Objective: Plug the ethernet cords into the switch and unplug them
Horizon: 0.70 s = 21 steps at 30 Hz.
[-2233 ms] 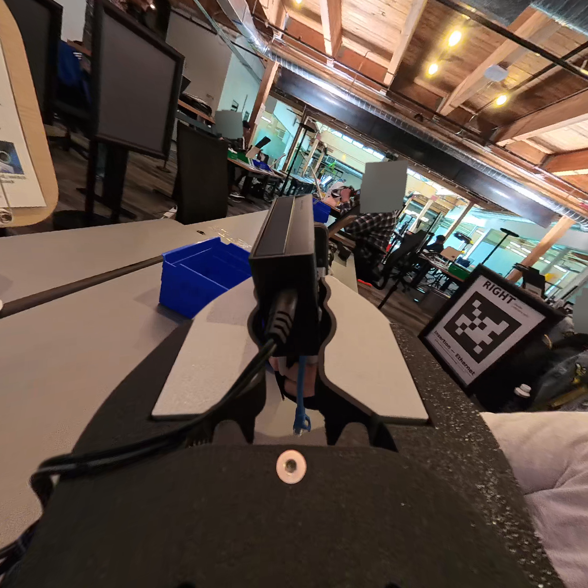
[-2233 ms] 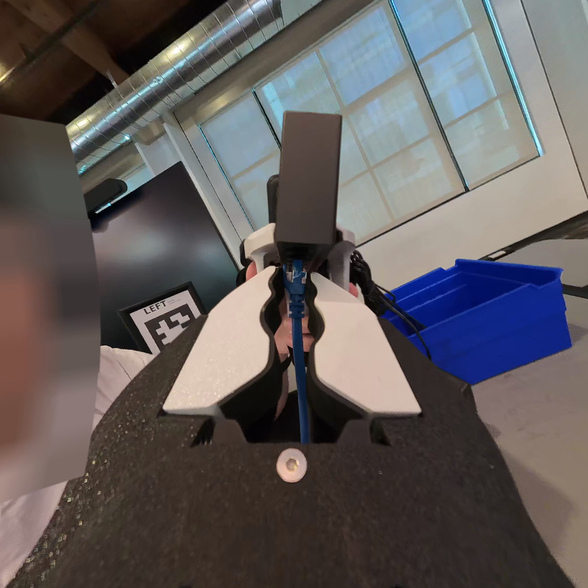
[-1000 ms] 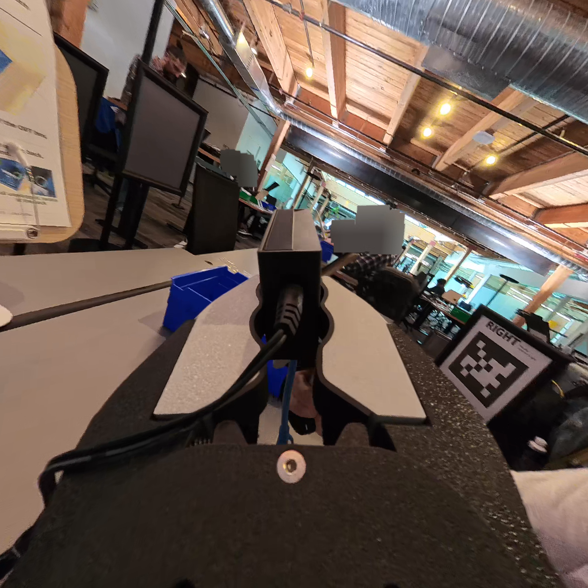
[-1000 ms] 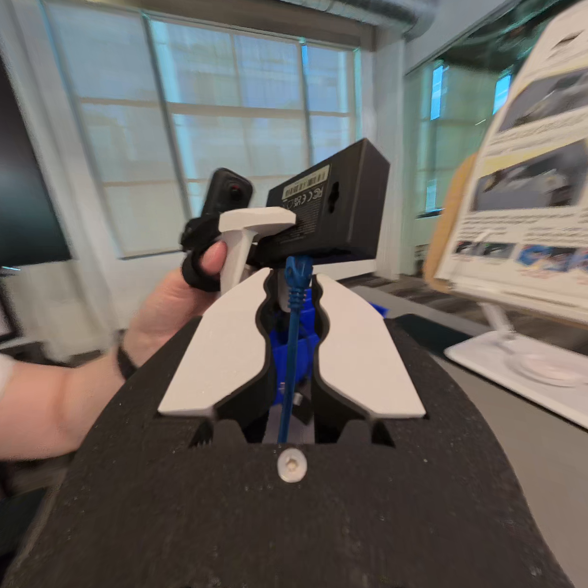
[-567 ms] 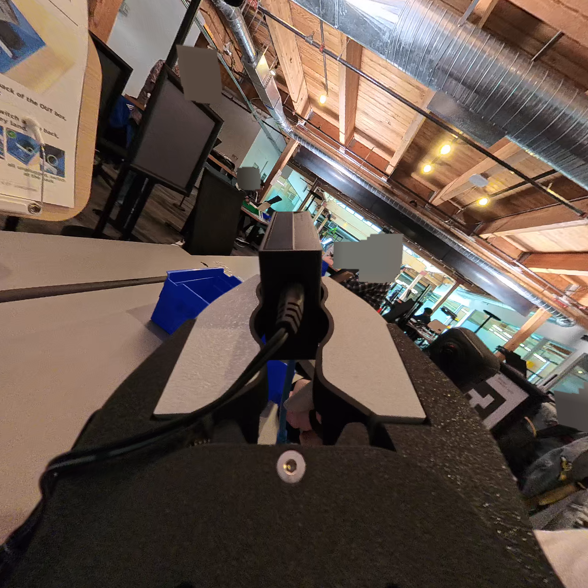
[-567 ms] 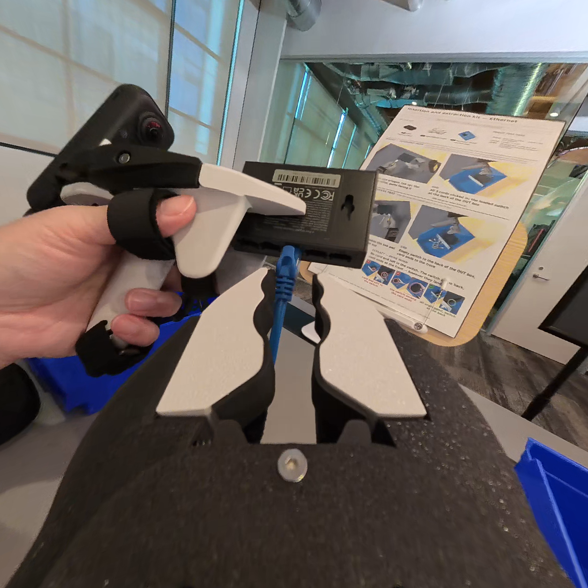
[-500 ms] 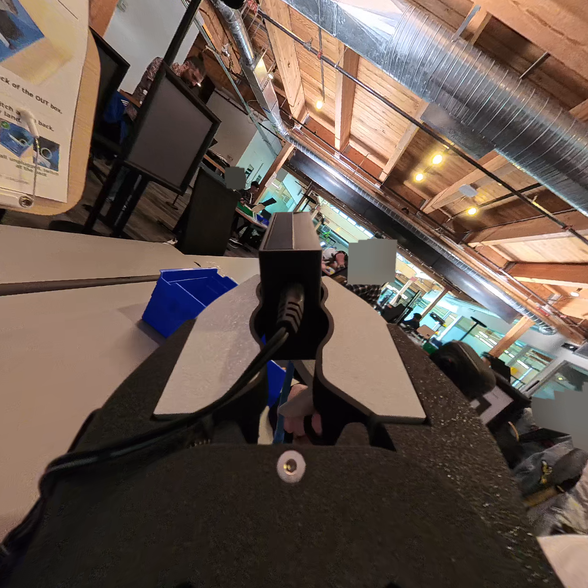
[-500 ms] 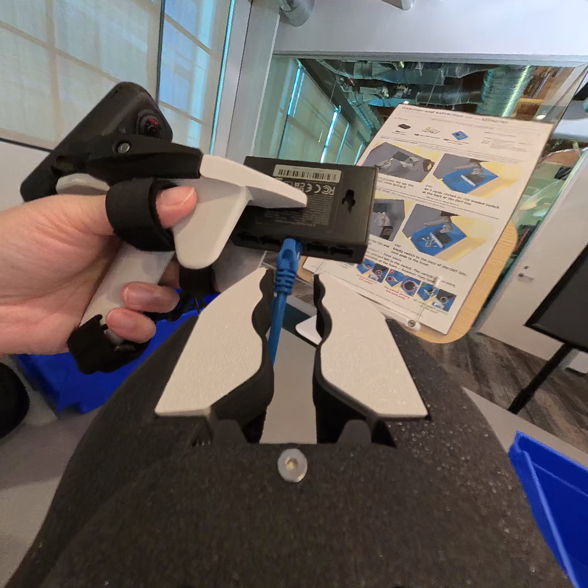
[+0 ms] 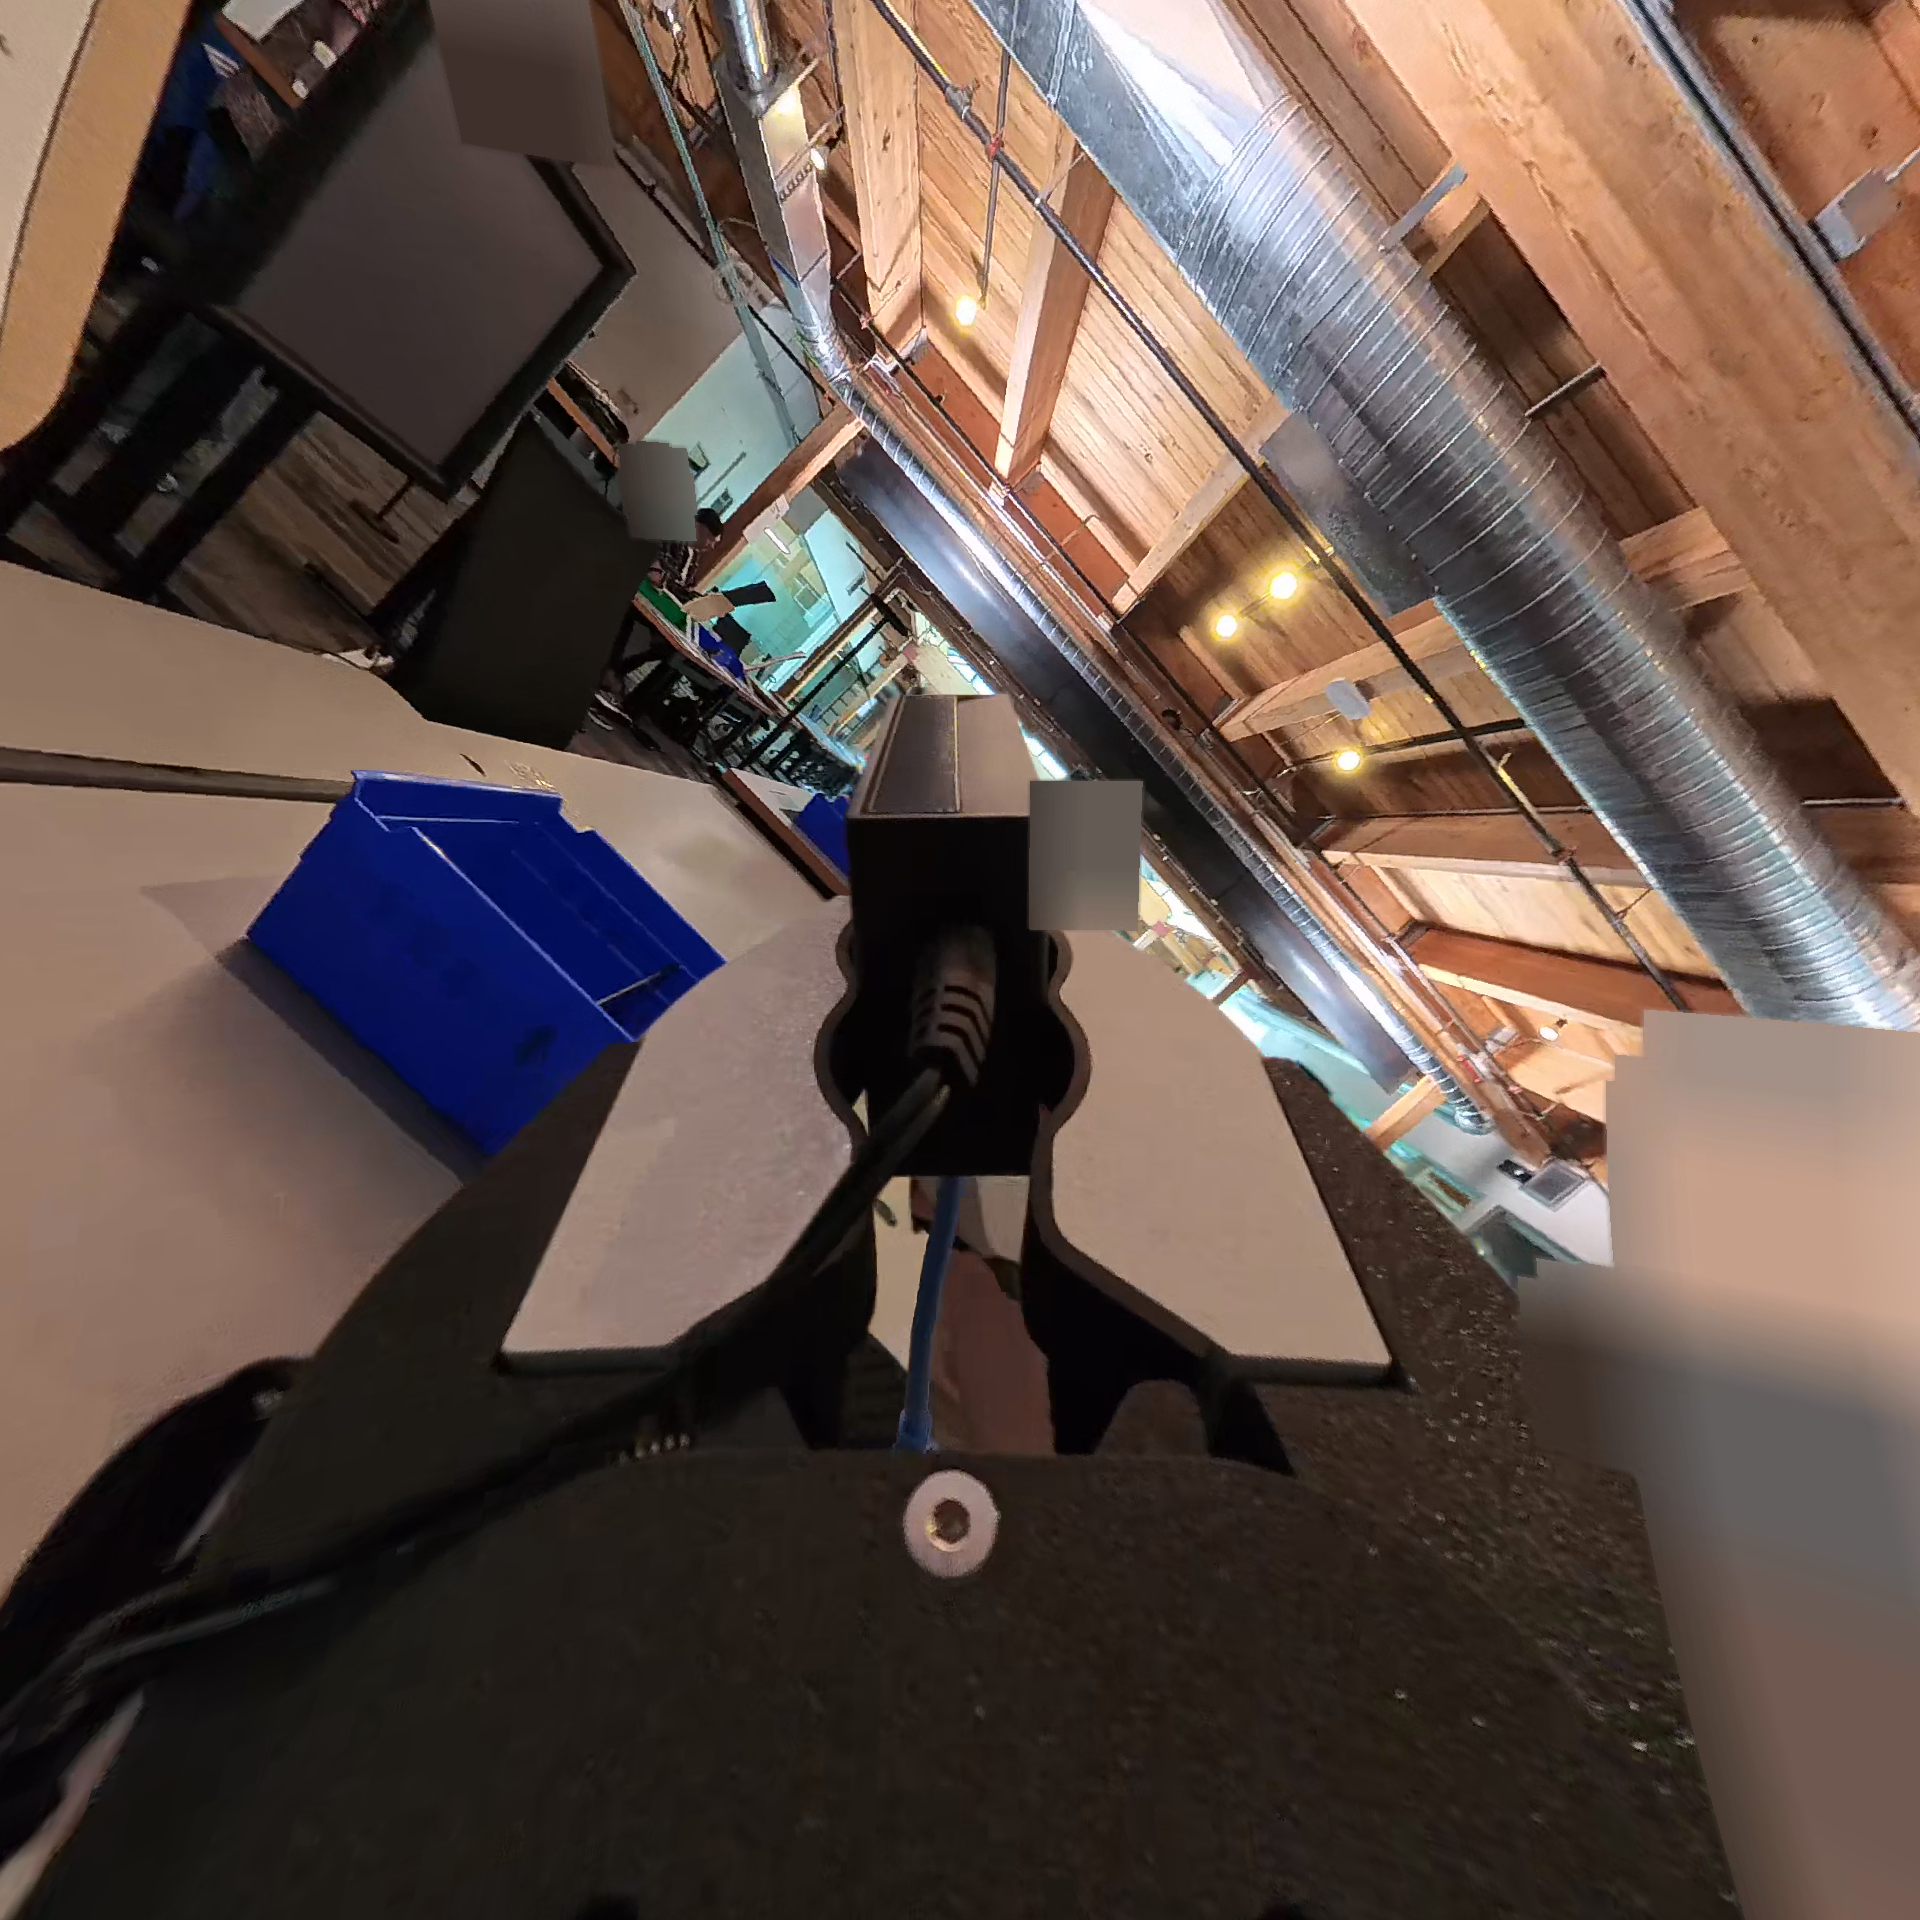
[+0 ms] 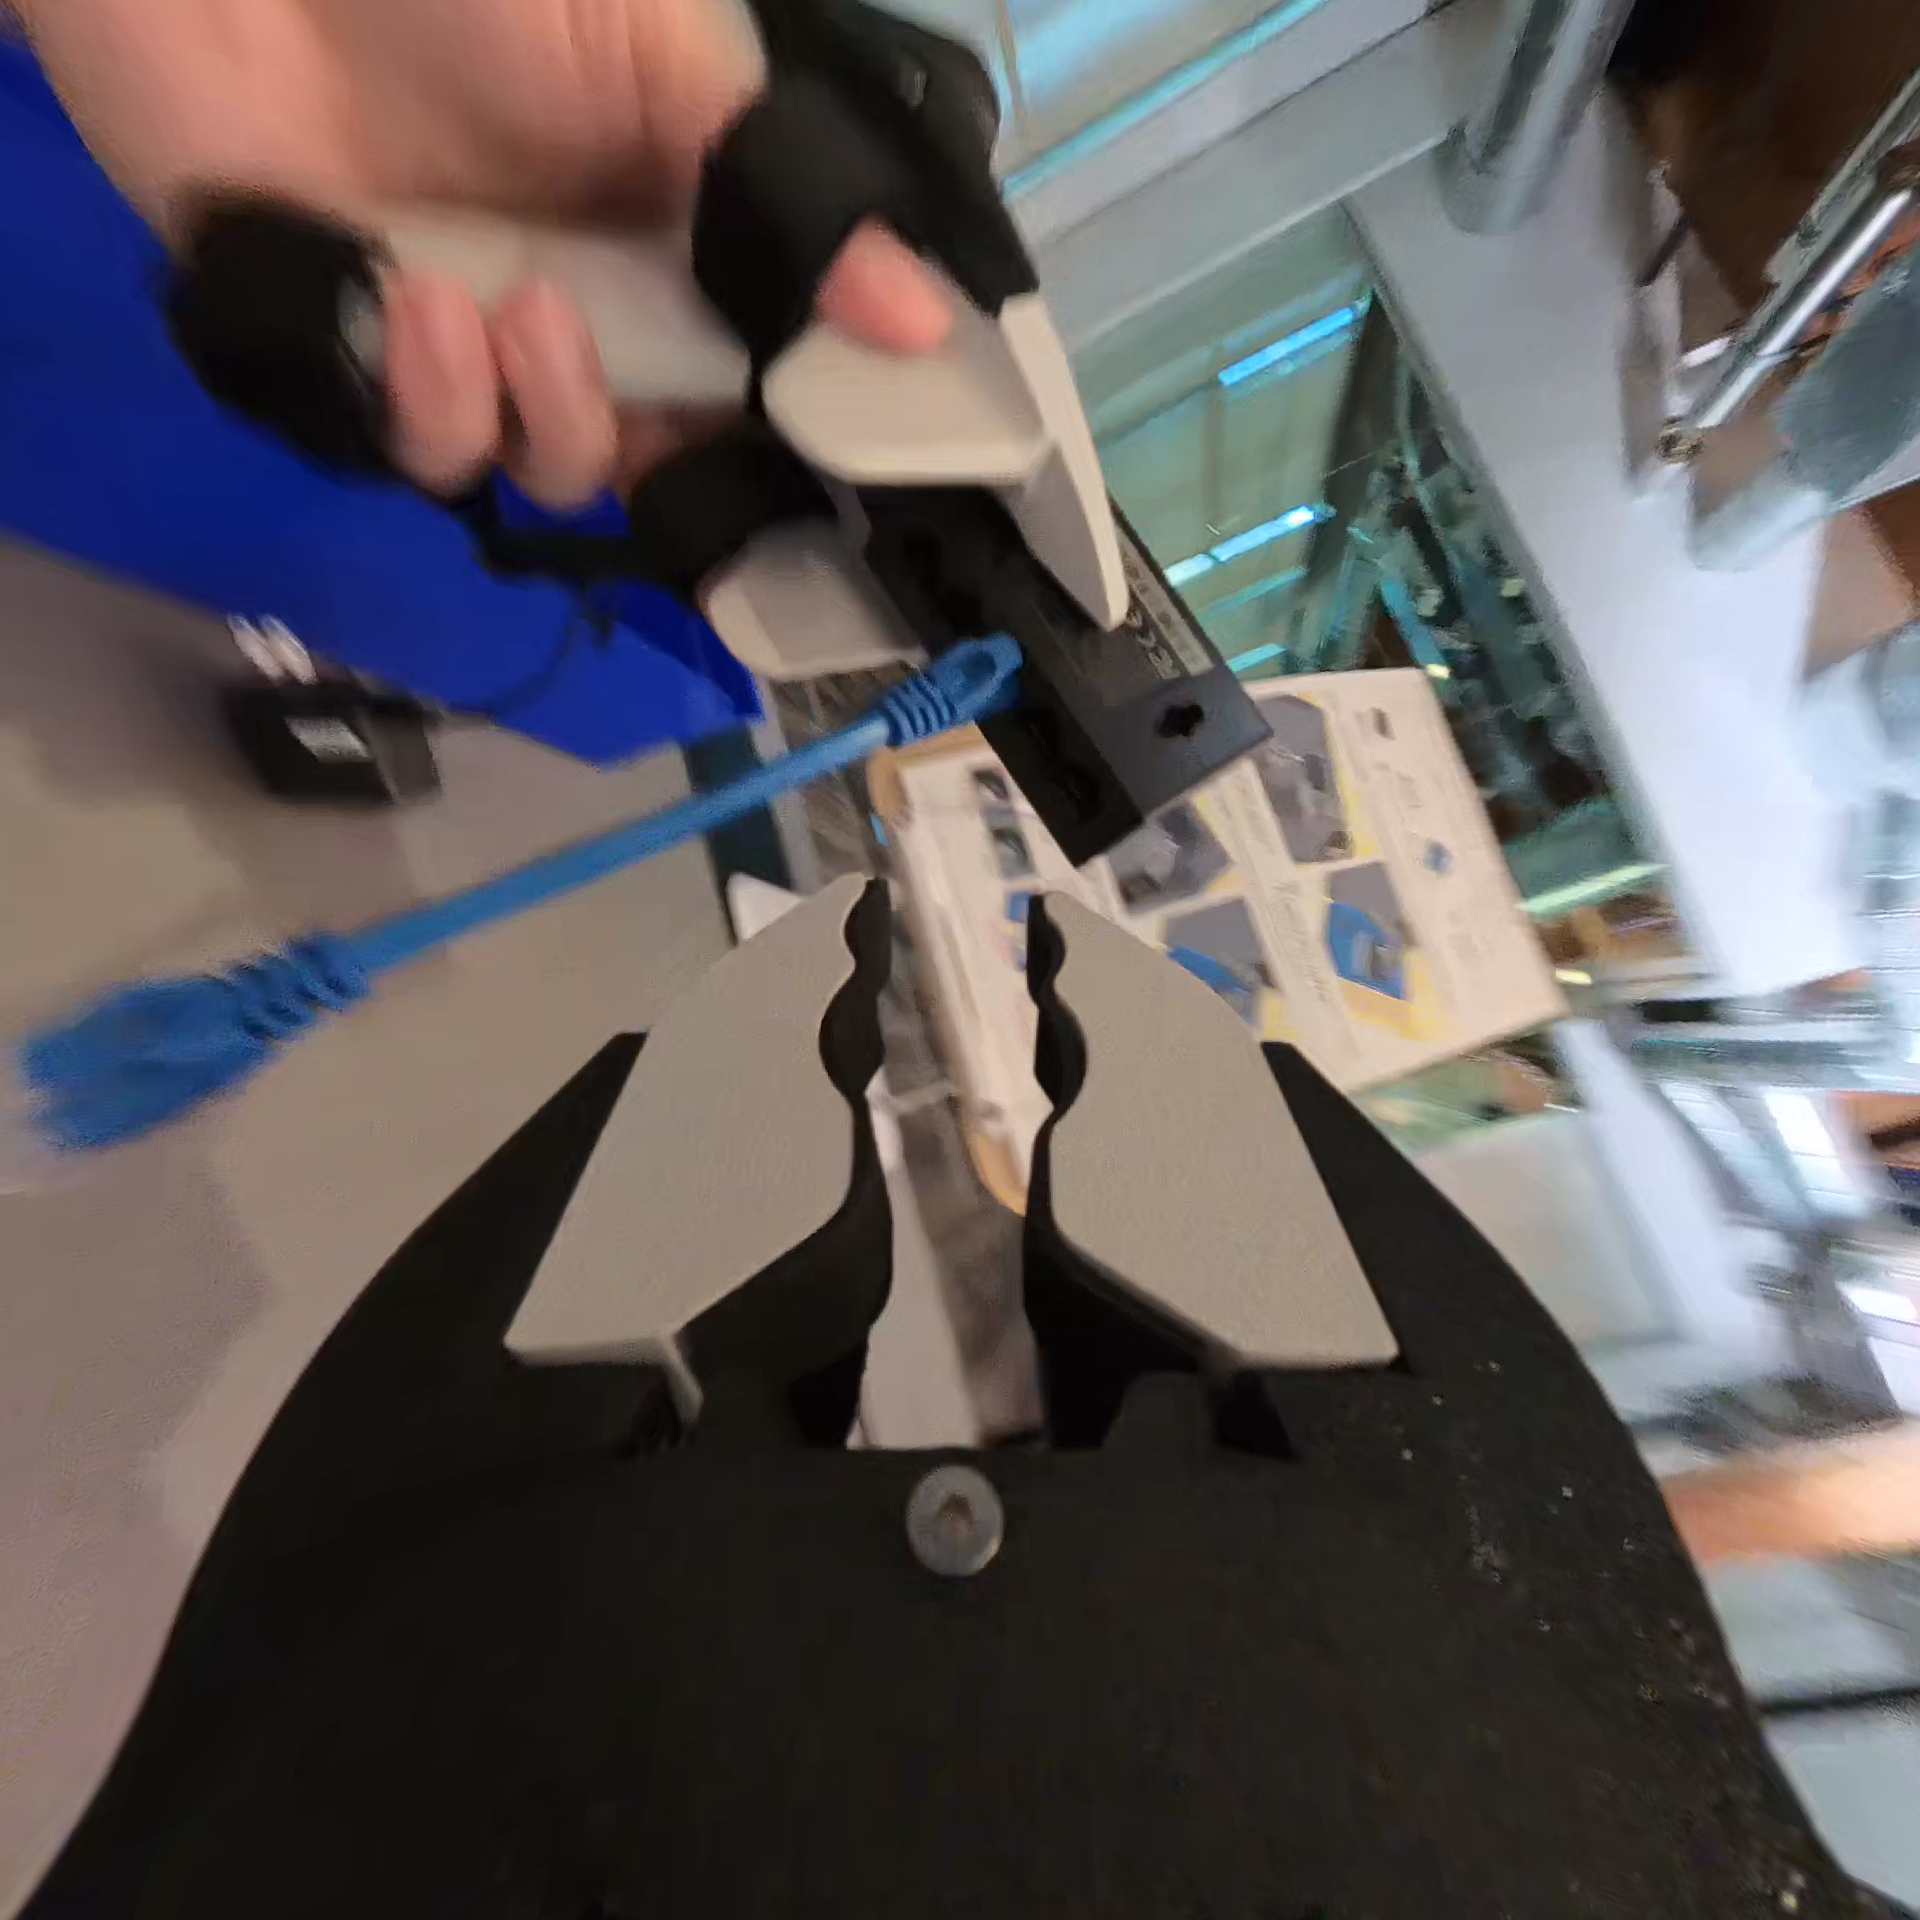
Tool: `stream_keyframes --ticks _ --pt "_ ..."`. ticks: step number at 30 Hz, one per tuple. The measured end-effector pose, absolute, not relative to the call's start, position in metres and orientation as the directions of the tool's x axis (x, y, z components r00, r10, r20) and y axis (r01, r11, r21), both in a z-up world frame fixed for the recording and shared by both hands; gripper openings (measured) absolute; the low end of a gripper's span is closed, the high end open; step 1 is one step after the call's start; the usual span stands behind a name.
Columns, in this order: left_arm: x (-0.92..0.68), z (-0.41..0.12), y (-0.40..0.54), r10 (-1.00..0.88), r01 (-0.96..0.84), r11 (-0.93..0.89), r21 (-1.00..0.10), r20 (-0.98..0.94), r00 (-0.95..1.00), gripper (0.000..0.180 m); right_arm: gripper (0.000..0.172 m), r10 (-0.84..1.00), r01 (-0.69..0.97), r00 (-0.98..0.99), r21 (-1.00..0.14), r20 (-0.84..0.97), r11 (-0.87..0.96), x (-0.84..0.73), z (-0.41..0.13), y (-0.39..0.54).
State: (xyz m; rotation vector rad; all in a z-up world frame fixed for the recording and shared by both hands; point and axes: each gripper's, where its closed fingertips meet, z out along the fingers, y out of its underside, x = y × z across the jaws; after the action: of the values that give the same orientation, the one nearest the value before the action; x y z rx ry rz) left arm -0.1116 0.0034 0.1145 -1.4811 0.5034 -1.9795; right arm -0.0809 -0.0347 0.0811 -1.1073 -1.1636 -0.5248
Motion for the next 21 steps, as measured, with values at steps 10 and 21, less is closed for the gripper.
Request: stream_keyframes --ticks 10,21 --pt "-0.11 0.104 0.013 -0.597 0.28 -0.792 -0.542 0.783 -0.174 0.028 0.034 -0.179 0.912 0.083 -0.002 0.98 0.41 -0.091 0.082 -0.013" --pt "-0.108 0.099 0.015 -0.521 0.27 -0.844 -0.463 0.827 -0.21 0.028 0.025 -0.45 0.895 -0.046 0.237 0.892 0.377 -0.114 0.085 -0.01"
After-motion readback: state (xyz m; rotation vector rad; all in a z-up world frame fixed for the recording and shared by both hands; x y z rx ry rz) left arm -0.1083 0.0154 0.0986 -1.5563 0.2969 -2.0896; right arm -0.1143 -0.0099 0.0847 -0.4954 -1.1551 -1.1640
